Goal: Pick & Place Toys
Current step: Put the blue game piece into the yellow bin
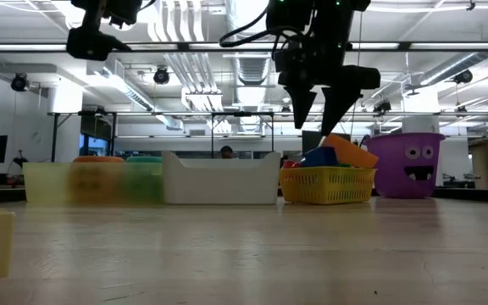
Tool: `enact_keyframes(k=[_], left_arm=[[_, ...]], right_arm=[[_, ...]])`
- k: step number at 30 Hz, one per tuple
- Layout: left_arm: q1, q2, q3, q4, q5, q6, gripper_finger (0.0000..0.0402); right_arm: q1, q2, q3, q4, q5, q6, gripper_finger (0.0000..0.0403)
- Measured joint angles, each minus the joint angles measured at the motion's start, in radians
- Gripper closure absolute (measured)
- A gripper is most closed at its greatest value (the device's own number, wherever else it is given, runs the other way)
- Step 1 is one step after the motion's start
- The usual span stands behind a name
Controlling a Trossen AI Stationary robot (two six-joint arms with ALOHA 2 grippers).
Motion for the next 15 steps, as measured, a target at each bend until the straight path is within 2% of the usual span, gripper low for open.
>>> enact_keyframes(k=[3, 7, 15], left_arm=[[0.0, 0.0, 0.0, -0.017, 0.0, -0.004, 0.0017], [-0.001, 0.0, 0.0, -0.029, 0.0, -0.008, 0.0017], [-0.077, 0.006, 0.0, -0.068, 0.07, -0.08, 0.0017]], right_arm=[[0.0, 0.0, -0.004, -0.001, -0.031, 0.003, 0.0043], [0.001, 0.0, -0.009, -0.001, -0.011, 0.015, 0.0043], [0.0, -0.072, 0.047, -0.012, 0.001, 0.185, 0.0044]])
